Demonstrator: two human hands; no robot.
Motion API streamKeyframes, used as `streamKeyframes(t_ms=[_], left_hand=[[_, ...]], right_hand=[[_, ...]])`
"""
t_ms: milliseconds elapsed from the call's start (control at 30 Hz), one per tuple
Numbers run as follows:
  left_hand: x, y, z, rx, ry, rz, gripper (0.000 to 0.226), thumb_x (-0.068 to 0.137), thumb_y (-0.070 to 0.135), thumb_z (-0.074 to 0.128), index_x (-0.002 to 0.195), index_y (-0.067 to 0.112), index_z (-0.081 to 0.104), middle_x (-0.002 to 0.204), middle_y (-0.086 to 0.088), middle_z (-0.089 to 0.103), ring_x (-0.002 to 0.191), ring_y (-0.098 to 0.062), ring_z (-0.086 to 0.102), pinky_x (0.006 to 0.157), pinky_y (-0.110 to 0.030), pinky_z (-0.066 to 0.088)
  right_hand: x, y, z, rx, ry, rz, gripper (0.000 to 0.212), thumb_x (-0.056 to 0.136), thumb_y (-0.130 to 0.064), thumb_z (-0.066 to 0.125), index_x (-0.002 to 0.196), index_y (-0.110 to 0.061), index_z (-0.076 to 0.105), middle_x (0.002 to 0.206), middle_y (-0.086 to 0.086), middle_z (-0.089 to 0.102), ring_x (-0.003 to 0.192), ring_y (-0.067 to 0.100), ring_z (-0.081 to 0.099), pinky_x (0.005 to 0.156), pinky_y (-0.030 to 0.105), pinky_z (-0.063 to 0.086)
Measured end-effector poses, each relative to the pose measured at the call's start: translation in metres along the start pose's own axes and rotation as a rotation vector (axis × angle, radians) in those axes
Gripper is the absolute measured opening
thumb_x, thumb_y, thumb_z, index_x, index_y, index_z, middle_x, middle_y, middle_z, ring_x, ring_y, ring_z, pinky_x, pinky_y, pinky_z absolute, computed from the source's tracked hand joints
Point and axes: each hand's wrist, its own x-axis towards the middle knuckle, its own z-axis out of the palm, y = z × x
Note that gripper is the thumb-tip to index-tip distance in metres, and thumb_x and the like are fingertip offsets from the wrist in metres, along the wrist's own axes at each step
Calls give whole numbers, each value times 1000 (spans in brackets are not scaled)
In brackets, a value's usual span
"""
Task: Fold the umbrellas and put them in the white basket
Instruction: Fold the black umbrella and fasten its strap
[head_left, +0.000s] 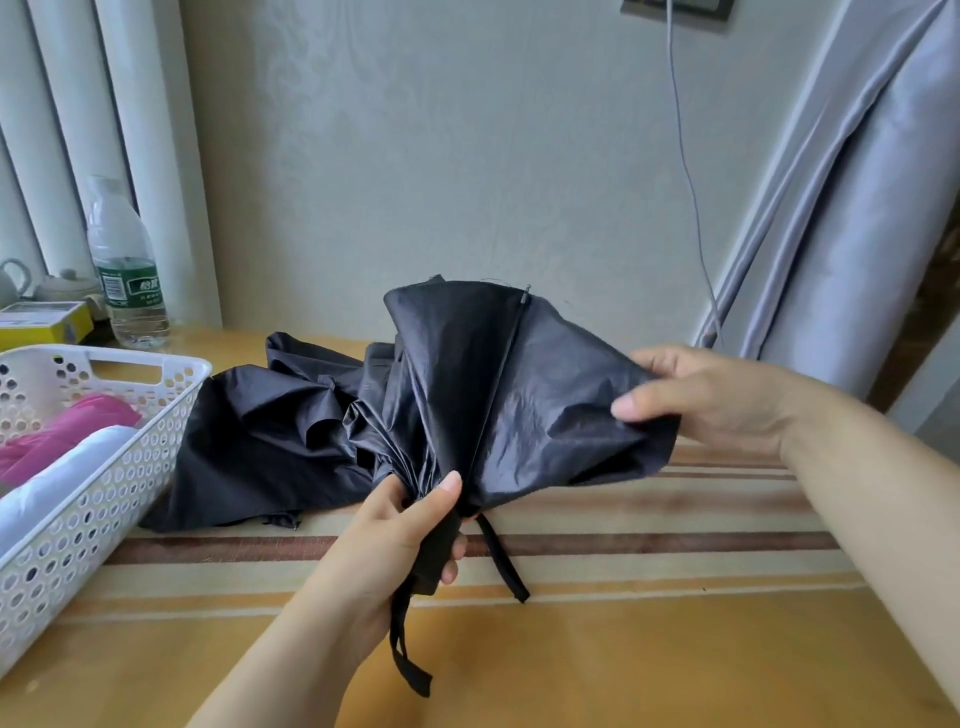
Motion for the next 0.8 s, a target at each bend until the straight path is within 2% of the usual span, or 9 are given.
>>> streamKeyframes(t_ms=[167, 267, 400, 467, 533, 600, 667, 733, 800], left_hand=[[2, -3, -3, 67, 5, -1, 31, 84, 25, 67, 101, 7, 48, 61, -11, 54, 46, -18, 45, 40, -21, 35], [3, -3, -5, 51, 10, 1, 26, 86, 20, 66, 97, 8, 47, 62, -12, 56, 46, -19, 44, 41, -22, 36], [3, -2, -5, -65, -27, -16, 20, 89, 11, 60, 104, 4, 50, 80, -16, 70, 54, -21, 58, 46, -26, 46], [3, -2, -5, -155, -74, -83, 30, 86, 9, 61, 114, 2, 50, 88, -21, 72, 61, -25, 67, 49, -30, 54], [2, -3, -3, -254, -130, -153, 41, 77, 8, 64, 115, 6, 49, 85, -22, 71, 64, -30, 70, 52, -33, 58], [2, -4, -2, -306, -161, -174, 42, 69, 6, 65, 107, 8, 48, 78, -20, 67, 58, -28, 65, 50, -32, 57], [3, -6, -2, -337, -183, -161, 33, 68, 2, 65, 95, 7, 47, 72, -17, 60, 49, -21, 54, 43, -25, 50], [5, -7, -3, -356, -181, -148, 31, 70, 0, 70, 88, 8, 47, 69, -14, 55, 46, -16, 46, 37, -21, 41], [7, -7, -7, -345, -157, -128, 34, 70, 3, 74, 90, 8, 47, 67, -11, 53, 45, -15, 44, 36, -20, 38]], right_hand=[[5, 5, 14, -290, -92, 132, 40, 71, -17, 79, 109, -15, 65, 103, -3, 74, 98, 13, 69, 78, 21, 53], [7, 9, 19, -360, -135, 192, 23, 81, -10, 73, 103, -17, 67, 95, -10, 75, 91, 4, 69, 78, 16, 51], [9, 4, 21, -166, 81, 48, 37, 74, -21, 68, 109, -11, 67, 110, 4, 72, 104, 17, 68, 93, 28, 53], [12, -4, 25, -266, 130, 24, 40, 73, -29, 68, 106, -8, 69, 107, 8, 73, 101, 21, 69, 95, 34, 52], [15, -11, 29, -457, 147, 13, 28, 79, -31, 70, 99, -11, 71, 98, 4, 75, 94, 18, 70, 93, 34, 53], [15, -21, 30, -560, 173, -7, 19, 81, -33, 73, 91, -17, 72, 89, -3, 76, 85, 12, 71, 85, 30, 56], [10, -28, 24, -646, 202, 36, 28, 73, -42, 77, 87, -19, 72, 86, -4, 75, 83, 13, 71, 81, 34, 56], [3, -32, 17, -683, 126, 119, 29, 69, -39, 82, 88, -19, 73, 86, -4, 75, 83, 15, 71, 82, 35, 56], [-4, -29, 12, -652, -8, 183, 17, 71, -26, 82, 85, -20, 74, 80, -6, 75, 79, 11, 71, 79, 29, 55]])
